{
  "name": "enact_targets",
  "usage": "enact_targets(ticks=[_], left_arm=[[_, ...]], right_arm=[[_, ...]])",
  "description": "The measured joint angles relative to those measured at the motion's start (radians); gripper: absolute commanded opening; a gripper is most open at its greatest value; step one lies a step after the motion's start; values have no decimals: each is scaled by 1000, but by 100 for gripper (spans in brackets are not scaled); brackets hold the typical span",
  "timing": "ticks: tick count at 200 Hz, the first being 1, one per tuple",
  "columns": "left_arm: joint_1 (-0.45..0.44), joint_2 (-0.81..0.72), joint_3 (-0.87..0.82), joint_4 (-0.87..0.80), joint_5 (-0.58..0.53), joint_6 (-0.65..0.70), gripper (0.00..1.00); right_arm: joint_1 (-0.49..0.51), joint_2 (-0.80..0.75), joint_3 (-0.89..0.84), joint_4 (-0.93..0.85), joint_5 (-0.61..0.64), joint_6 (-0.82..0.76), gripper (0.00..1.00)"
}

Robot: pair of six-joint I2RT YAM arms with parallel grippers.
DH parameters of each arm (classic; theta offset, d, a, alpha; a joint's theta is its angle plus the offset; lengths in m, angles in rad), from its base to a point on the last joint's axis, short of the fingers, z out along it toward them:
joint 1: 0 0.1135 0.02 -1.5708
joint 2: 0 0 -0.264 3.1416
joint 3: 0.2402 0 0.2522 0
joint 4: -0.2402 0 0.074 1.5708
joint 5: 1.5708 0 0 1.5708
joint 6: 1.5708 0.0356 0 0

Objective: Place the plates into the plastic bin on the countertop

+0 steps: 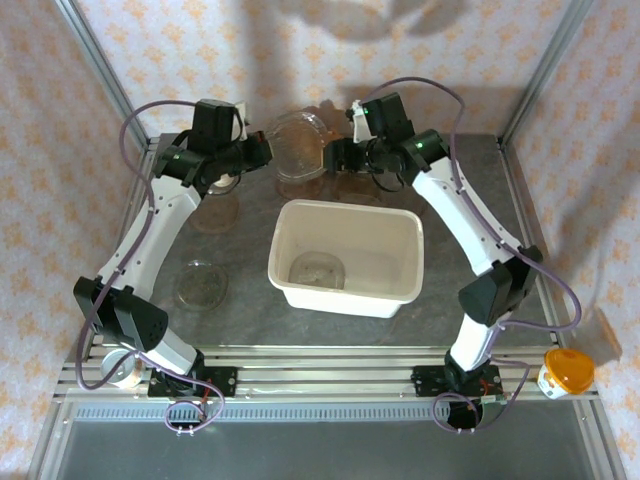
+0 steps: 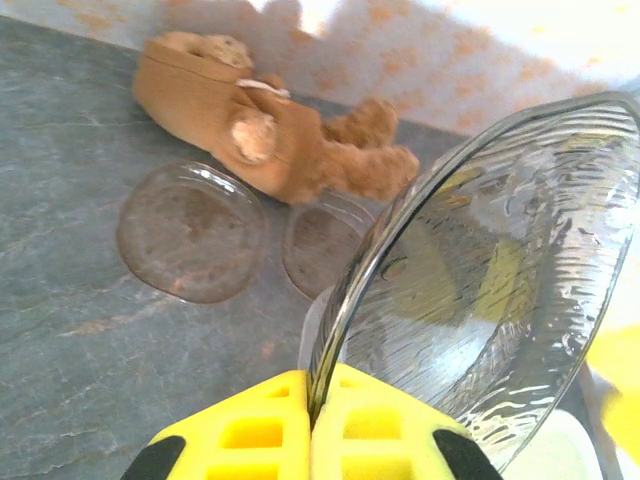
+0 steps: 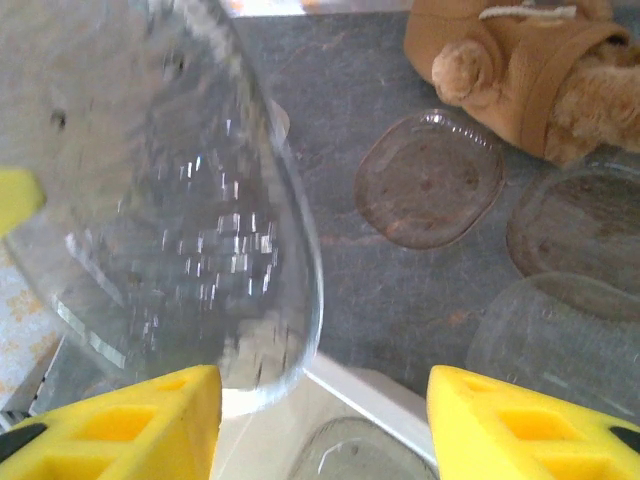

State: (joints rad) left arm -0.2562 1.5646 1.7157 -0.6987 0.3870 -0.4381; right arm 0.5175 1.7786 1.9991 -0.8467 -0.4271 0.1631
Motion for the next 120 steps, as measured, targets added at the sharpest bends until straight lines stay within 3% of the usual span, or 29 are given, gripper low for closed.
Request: enact_targets(ticks=[47, 120], left_arm=[[-21, 50, 20, -64, 52, 67, 0], [-45, 95, 85, -113, 82, 111, 0]], right_arm=[[-53, 16, 4, -6, 0, -9, 47], [-53, 34, -16, -28, -38, -34, 29]])
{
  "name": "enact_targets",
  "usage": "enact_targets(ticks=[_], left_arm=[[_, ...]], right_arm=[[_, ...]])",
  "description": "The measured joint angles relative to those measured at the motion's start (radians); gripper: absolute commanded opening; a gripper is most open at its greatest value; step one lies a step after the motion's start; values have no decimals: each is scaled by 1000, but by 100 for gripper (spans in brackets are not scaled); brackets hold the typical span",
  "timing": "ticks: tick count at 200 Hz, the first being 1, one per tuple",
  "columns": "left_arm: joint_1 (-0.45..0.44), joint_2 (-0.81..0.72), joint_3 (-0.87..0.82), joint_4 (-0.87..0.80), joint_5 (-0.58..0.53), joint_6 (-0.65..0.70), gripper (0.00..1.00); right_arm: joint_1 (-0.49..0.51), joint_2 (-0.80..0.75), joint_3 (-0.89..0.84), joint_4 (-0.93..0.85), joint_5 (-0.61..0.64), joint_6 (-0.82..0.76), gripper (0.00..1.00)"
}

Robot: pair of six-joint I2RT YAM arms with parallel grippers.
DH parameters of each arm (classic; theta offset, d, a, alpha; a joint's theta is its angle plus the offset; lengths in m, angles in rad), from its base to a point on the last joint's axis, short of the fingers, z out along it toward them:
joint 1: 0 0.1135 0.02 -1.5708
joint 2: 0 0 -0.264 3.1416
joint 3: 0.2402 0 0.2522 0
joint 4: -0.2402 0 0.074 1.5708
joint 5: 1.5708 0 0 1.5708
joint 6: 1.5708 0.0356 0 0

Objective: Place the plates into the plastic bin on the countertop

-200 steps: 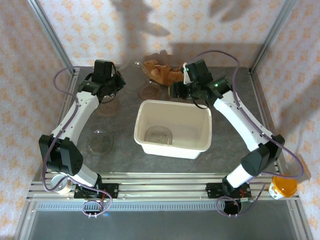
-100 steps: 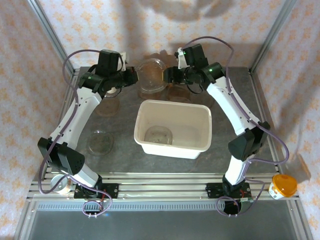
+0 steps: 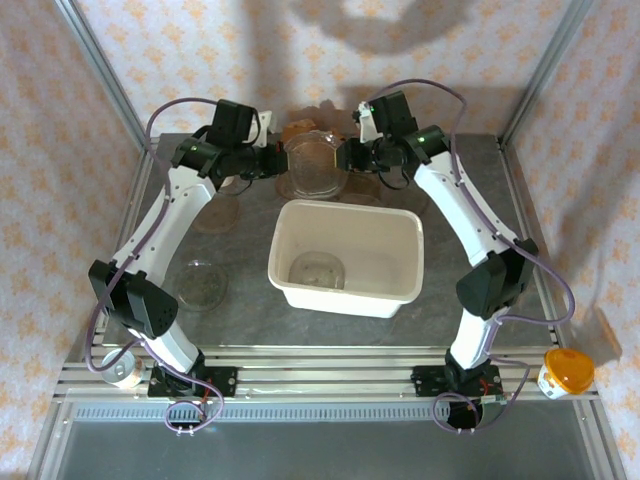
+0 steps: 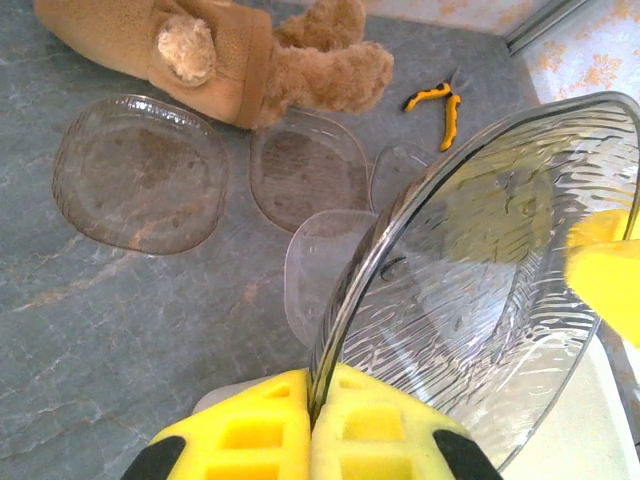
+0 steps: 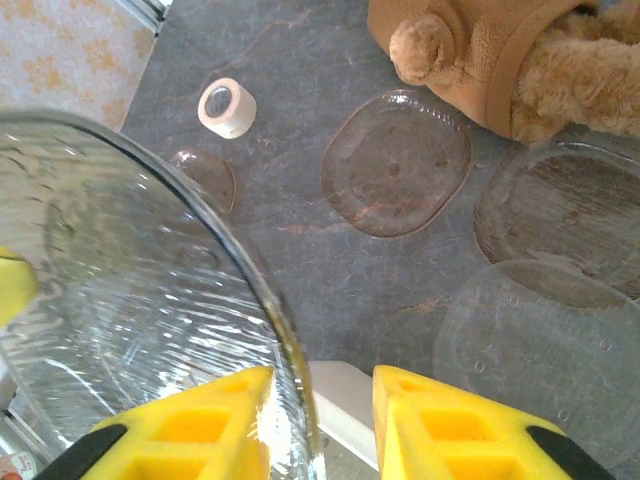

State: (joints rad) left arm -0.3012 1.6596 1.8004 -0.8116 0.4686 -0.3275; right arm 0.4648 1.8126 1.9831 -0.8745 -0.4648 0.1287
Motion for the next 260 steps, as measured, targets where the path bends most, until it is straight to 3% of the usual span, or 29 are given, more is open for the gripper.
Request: enact_targets(ticks=[75, 84, 103, 118, 138, 189, 221, 260], left_arm=[[0, 19, 22, -32, -1, 24, 0], [0, 19, 23, -37, -2, 25, 10], [0, 19, 29, -45, -10, 43, 43], [0, 19, 35, -50, -29, 42, 55], [1, 18, 39, -51, -69, 46, 64], [79, -32, -64, 62, -136, -18, 66], [161, -49, -156, 136, -137, -85, 66], [164, -45, -204, 160, -136, -115, 66]], right_arm=[[4, 8, -2, -4, -7, -11, 8], [4, 8, -2, -4, -11, -10, 6], [5, 8, -3, -5, -13, -10, 3], [5, 8, -7, -9, -7, -9, 2], [5, 8, -23, -10, -6, 6, 1], [5, -23, -68, -35, -7, 70, 1], [5, -129, -168, -66, -4, 107, 0], [6, -275, -319, -92, -2, 157, 0]])
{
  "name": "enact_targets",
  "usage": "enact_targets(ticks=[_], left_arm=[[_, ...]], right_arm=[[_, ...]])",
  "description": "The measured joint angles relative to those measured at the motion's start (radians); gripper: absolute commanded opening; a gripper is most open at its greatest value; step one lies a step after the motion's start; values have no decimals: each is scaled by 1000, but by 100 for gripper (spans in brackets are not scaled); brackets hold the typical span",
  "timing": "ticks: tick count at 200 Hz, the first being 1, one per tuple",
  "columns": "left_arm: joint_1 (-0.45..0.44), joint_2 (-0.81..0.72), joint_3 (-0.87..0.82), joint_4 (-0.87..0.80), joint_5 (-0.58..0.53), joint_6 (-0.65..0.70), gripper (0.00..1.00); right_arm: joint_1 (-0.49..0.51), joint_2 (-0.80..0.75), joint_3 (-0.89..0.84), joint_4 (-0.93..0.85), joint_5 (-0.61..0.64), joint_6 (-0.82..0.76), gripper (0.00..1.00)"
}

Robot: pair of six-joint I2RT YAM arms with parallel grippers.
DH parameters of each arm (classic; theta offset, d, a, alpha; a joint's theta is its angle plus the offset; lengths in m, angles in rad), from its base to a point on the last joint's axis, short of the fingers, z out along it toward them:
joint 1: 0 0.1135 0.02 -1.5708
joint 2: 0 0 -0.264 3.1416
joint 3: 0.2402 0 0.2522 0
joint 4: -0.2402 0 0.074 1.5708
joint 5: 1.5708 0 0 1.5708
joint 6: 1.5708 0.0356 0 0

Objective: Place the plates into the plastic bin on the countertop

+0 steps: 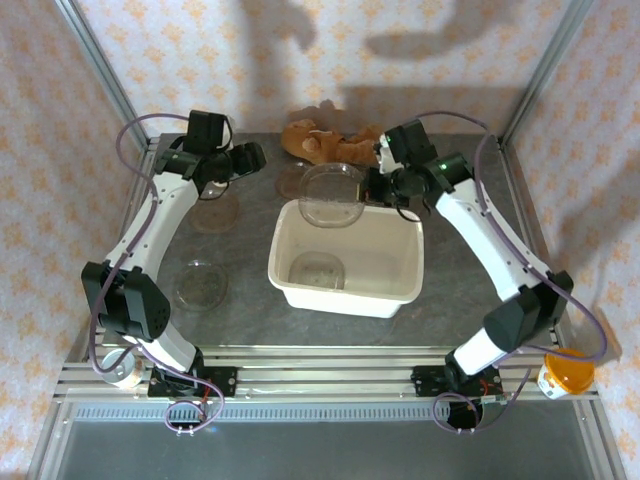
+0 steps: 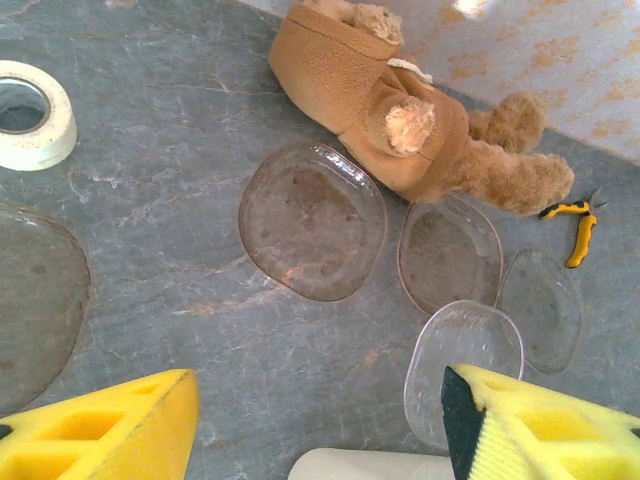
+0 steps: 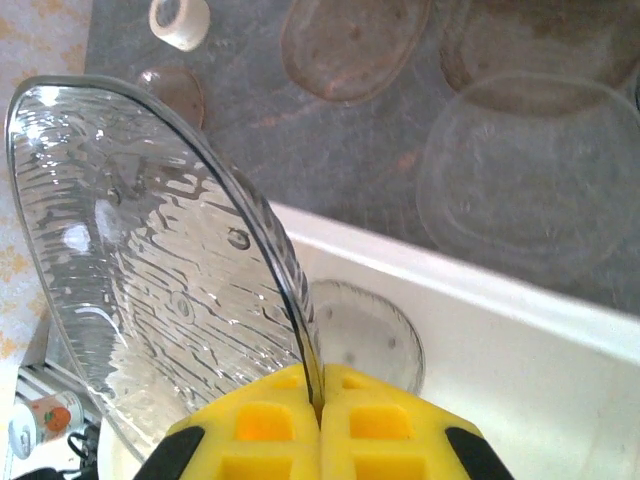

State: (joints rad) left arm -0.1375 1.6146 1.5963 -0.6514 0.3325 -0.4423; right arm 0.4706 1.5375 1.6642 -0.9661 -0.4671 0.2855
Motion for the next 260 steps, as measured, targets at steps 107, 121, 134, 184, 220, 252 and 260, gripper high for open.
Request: enact_targets(ticks=[107, 121, 134, 184, 220, 252, 260], left_arm=[[2, 59, -142, 27, 0, -2, 52], [2, 59, -160, 20, 2, -2, 51], [2, 62, -171, 12, 7, -2, 50], [2, 97, -200, 9, 48, 2, 47], [2, 112, -216, -2, 54, 22, 46], [2, 121, -216, -21, 54, 33, 45], [2, 124, -216, -25, 54, 37, 45]], right_arm=[[126, -112, -341, 48, 60, 195, 0], [135, -112, -361, 77, 60, 213, 0], [138, -108, -380, 97, 63, 225, 0], [154, -52, -456, 172, 67, 250, 0], [157, -13, -467, 223, 64, 266, 0], [158, 23, -478, 264, 56, 280, 0], [160, 31, -481, 271, 55, 281, 0]])
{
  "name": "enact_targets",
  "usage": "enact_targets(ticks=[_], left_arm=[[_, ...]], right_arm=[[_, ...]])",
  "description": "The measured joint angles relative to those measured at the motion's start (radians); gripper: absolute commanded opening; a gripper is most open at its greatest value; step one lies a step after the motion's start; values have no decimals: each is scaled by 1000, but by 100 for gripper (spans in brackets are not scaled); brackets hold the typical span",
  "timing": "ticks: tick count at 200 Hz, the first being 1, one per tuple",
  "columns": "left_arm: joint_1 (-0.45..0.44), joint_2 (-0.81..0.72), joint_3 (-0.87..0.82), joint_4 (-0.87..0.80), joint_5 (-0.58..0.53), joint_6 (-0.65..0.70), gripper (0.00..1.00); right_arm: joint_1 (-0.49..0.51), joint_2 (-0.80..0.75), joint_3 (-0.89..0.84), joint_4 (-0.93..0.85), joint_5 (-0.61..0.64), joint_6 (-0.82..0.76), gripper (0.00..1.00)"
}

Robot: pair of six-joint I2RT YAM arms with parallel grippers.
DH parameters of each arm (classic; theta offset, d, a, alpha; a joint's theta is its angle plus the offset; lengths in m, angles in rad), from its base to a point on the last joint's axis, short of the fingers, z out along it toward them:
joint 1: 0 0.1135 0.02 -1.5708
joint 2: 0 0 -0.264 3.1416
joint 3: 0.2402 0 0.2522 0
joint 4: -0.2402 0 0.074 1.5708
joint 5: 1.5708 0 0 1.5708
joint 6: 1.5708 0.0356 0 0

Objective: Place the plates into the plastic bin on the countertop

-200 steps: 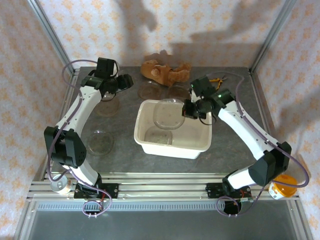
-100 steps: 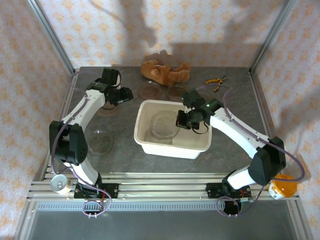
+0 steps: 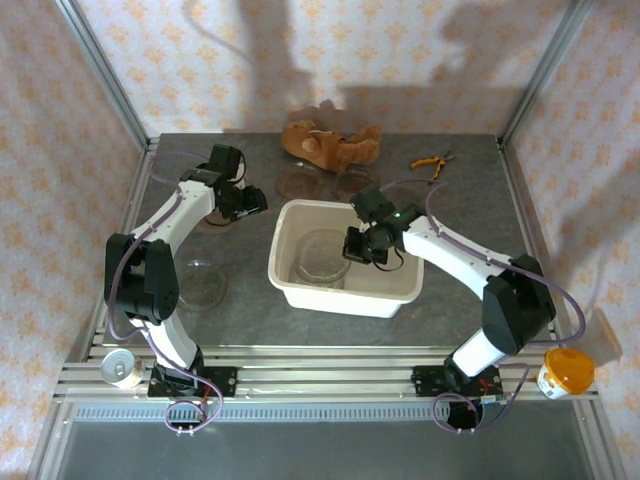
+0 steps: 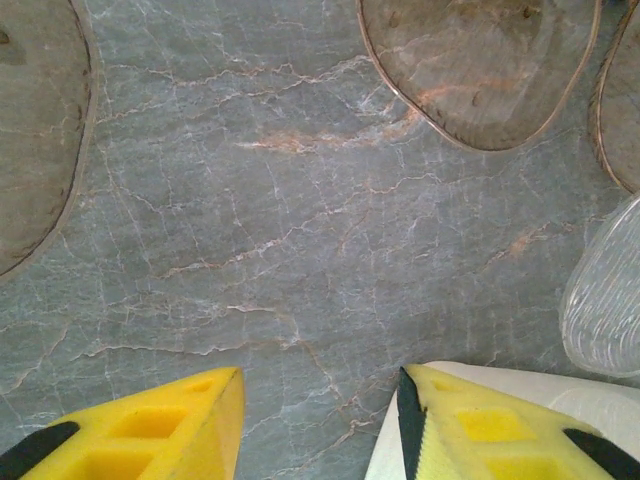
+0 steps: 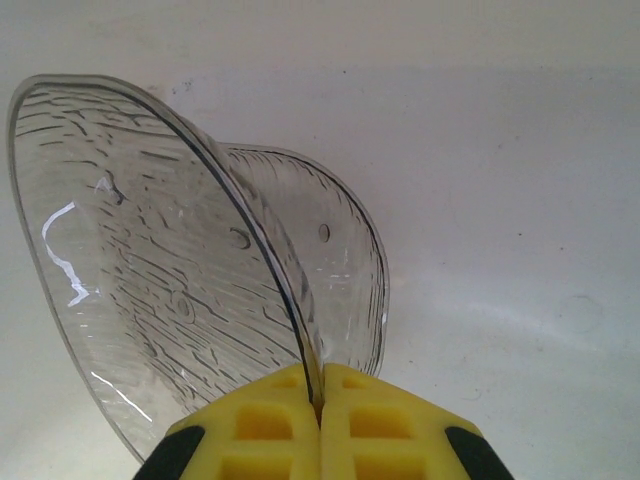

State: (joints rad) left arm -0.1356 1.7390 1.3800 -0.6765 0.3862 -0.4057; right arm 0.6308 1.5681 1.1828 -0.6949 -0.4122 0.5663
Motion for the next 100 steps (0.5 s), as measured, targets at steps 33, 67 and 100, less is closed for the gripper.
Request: enact_targets(ticks=[33, 67, 100], left_arm=[[0, 3, 0, -19, 0, 14, 45], [0, 3, 5, -37, -1, 15, 45], [0, 5, 18, -50, -1, 24, 45]], right_arm=[[8, 31, -20, 26, 0, 11, 0], [16, 56, -29, 48, 0, 23, 0], [25, 75, -34, 69, 0, 29, 0]])
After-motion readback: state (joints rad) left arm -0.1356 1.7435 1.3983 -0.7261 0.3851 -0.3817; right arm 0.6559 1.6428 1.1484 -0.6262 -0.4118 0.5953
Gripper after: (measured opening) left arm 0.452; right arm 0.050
